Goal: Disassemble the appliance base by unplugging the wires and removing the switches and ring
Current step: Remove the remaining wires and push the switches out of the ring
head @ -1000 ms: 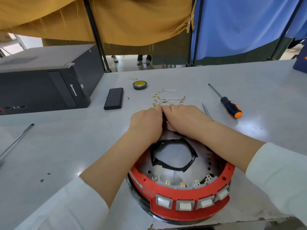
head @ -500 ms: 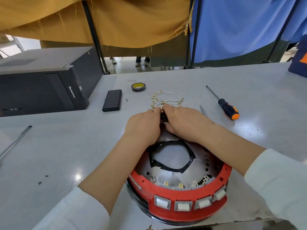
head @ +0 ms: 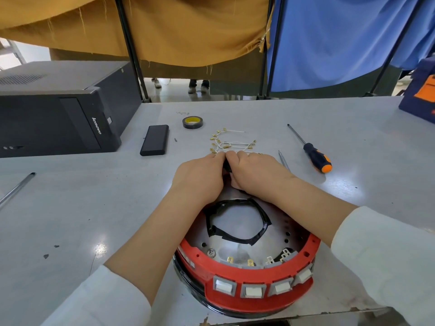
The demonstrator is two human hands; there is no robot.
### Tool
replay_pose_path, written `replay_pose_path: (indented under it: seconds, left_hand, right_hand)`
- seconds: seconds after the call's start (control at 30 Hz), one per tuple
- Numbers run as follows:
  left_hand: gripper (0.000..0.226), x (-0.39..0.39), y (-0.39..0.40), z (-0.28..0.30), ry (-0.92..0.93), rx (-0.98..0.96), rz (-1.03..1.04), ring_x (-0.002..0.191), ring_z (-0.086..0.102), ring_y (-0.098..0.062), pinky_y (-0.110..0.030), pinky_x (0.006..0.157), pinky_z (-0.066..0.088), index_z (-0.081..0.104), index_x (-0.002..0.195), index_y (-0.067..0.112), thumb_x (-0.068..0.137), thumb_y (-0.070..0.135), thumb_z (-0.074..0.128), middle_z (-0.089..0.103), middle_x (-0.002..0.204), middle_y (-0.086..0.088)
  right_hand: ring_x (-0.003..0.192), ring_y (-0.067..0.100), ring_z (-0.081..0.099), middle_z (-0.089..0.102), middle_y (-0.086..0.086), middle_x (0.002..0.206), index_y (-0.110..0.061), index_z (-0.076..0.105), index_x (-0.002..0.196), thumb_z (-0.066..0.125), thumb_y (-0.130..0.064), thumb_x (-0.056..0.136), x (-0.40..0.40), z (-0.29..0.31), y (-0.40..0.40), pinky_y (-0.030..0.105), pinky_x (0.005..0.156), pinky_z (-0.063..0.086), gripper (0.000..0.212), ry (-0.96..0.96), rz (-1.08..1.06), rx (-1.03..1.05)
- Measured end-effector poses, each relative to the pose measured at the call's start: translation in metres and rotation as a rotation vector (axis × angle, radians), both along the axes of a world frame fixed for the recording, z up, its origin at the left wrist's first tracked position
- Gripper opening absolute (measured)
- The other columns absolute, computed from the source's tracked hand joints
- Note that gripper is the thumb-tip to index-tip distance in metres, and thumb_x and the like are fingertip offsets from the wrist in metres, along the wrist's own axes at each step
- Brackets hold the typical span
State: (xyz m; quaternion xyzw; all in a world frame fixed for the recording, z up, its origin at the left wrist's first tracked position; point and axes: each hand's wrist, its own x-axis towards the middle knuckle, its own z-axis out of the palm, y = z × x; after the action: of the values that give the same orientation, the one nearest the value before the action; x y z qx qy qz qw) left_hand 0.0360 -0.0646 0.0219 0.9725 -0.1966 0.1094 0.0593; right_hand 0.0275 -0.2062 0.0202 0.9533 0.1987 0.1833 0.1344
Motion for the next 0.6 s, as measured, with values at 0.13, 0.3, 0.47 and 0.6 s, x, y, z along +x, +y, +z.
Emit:
replay_pose_path:
  seconds: [0.13,0.3,0.47,0.6]
  left_hand:
    - [0.017,-0.001,-0.001,0.001,0.006,0.006,0.003,0.097,0.059,-0.029,-0.033,0.065,0.032,0.044,0.111,0.022,0.096,0.022,0.037,0.058,0.114,-0.001]
    - [0.018,-0.004,0.000,0.003,-0.006,0.015,-0.014,0.095,0.059,-0.029,-0.034,0.064,0.032,0.042,0.113,0.021,0.096,0.023,0.038,0.056,0.114,-0.001]
    - [0.033,-0.001,0.000,0.002,0.010,0.028,-0.050,0.102,0.058,-0.028,-0.033,0.067,0.033,0.041,0.123,0.018,0.096,0.037,0.044,0.055,0.121,-0.001]
    - [0.042,-0.001,-0.001,0.002,-0.005,0.080,-0.061,0.102,0.059,-0.030,-0.033,0.066,0.032,0.040,0.125,0.016,0.094,0.044,0.046,0.054,0.122,-0.004]
  right_hand:
    - [0.092,0.031,0.062,0.059,0.010,0.108,-0.009,0.040,0.120,0.038,-0.028,0.095,0.000,0.003,-0.002,0.036,0.062,0.039,0.031,0.038,0.006,0.043]
    - [0.081,0.032,0.057,0.060,0.011,0.099,-0.011,0.043,0.107,0.049,-0.021,0.088,-0.003,0.013,-0.012,0.036,0.058,0.035,0.023,0.160,0.037,0.243]
    - [0.086,0.032,0.061,0.061,0.011,0.104,-0.011,0.036,0.126,0.046,-0.022,0.089,-0.002,0.005,-0.010,0.033,0.056,0.033,0.040,0.077,0.031,0.120]
    - [0.083,0.033,0.063,0.063,0.012,0.102,-0.007,0.038,0.119,0.045,-0.026,0.091,0.003,0.002,-0.010,0.033,0.054,0.033,0.035,0.039,0.025,0.114]
